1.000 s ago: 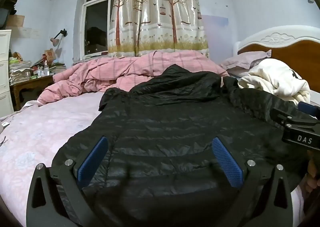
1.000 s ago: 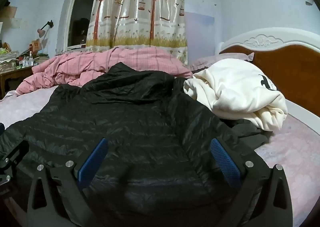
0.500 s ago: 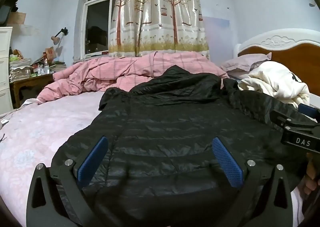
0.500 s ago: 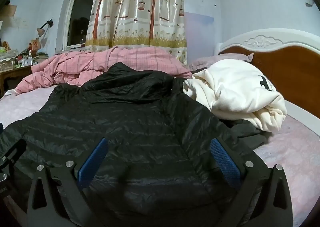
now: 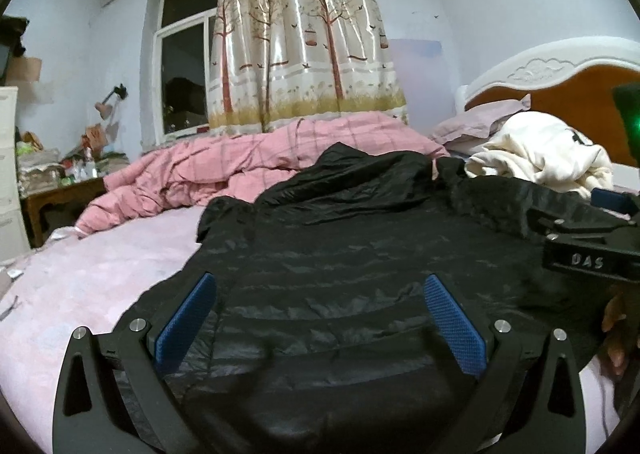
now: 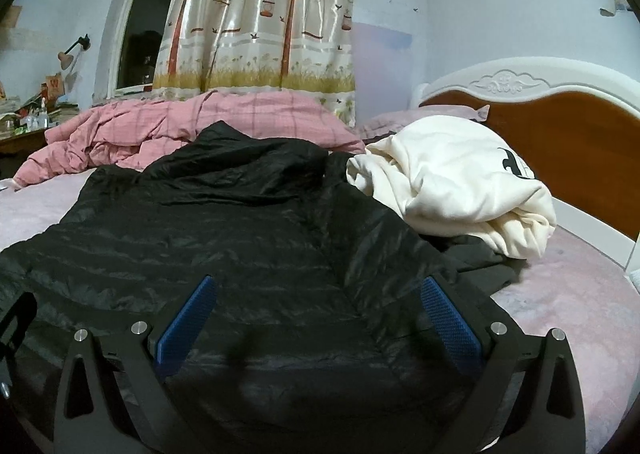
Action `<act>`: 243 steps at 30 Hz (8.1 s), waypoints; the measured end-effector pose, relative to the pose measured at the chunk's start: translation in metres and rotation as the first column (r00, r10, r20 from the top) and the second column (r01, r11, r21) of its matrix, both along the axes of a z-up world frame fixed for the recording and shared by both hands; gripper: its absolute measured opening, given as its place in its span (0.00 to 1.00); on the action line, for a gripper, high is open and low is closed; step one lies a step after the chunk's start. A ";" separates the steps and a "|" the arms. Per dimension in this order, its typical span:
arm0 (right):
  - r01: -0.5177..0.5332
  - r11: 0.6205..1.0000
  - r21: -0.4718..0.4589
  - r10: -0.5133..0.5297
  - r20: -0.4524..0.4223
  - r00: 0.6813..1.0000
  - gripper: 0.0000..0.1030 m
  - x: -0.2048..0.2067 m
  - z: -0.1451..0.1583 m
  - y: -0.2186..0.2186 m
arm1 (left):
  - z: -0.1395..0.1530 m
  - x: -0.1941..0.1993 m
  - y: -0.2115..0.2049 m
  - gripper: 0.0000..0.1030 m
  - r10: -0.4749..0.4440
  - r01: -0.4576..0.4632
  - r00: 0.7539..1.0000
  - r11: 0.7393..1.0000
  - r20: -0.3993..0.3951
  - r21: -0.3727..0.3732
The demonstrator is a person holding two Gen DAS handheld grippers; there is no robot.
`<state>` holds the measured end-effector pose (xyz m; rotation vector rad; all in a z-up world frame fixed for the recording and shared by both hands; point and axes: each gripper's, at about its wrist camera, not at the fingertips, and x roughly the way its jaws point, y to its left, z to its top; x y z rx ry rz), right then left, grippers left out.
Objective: Fold large clothes
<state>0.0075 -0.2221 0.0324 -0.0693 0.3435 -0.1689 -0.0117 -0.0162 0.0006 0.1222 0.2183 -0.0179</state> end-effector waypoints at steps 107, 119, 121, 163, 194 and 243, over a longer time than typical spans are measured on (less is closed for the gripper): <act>0.122 0.946 0.302 -0.081 -0.146 0.986 0.75 -0.047 -0.004 -0.160 | 0.012 -0.049 0.055 1.00 0.064 -0.064 0.998 0.998 0.007 0.022; 0.112 0.890 0.442 0.029 -0.300 0.953 0.12 -0.026 -0.041 -0.157 | -0.040 -0.027 0.132 0.98 0.076 -0.125 0.940 0.984 -0.333 -0.129; 0.105 0.890 0.444 0.025 -0.277 0.961 0.08 -0.025 -0.041 -0.156 | -0.049 -0.017 0.133 0.96 0.035 -0.114 0.931 0.974 -0.364 -0.198; 0.115 0.960 0.256 -0.127 0.031 0.991 0.89 0.041 0.051 -0.146 | 0.042 0.057 0.138 1.00 0.059 -0.117 0.978 0.949 -0.198 -0.294; -0.023 0.953 0.303 0.134 -0.350 0.927 0.90 0.052 -0.032 -0.127 | -0.033 0.122 0.015 1.00 -0.041 -0.015 0.860 0.994 -0.509 -0.105; 0.239 0.840 0.487 -0.057 -0.360 0.931 0.92 -0.013 -0.013 -0.147 | 0.002 0.026 0.133 0.97 0.167 -0.333 0.852 0.905 -0.497 -0.266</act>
